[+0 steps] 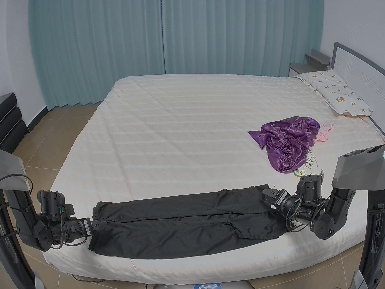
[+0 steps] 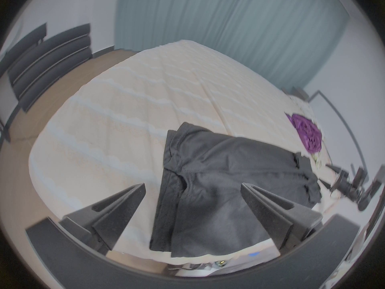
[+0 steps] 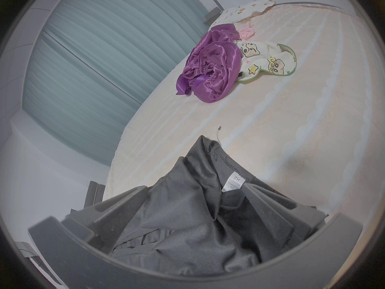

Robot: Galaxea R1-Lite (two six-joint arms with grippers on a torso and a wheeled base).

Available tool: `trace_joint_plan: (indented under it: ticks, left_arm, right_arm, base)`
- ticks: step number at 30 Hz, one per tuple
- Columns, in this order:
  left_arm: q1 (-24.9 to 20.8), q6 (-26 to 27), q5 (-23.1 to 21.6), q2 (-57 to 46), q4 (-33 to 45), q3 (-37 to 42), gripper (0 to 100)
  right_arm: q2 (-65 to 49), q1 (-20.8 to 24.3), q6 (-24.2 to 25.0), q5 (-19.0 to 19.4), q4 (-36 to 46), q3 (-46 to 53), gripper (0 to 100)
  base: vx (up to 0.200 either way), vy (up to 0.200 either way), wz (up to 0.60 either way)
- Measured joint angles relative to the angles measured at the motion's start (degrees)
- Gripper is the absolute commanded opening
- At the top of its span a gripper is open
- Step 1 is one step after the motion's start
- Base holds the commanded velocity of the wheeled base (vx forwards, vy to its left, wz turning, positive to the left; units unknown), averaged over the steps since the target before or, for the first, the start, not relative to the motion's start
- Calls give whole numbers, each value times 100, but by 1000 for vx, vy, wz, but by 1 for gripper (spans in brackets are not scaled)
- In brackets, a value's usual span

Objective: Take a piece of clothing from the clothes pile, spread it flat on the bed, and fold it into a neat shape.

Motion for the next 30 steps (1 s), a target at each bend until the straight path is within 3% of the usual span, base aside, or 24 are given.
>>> trace_joint_plan:
  ticks: [10,11,30]
  left_arm:
    - [77,655,-95,1086,-1390,199,100]
    - [77,690,-95,1163,-1449,216,0]
    - [168,756,-21,1419,-1996,827,0]
  right_arm:
    - [-4,28,-7,145,2,57,100]
    - [-4,30,-7,152,2,61,100]
    - [35,41,-9,169,2,72,100]
  base:
    - [0,0,0]
    - [0,0,0]
    - [0,0,0]
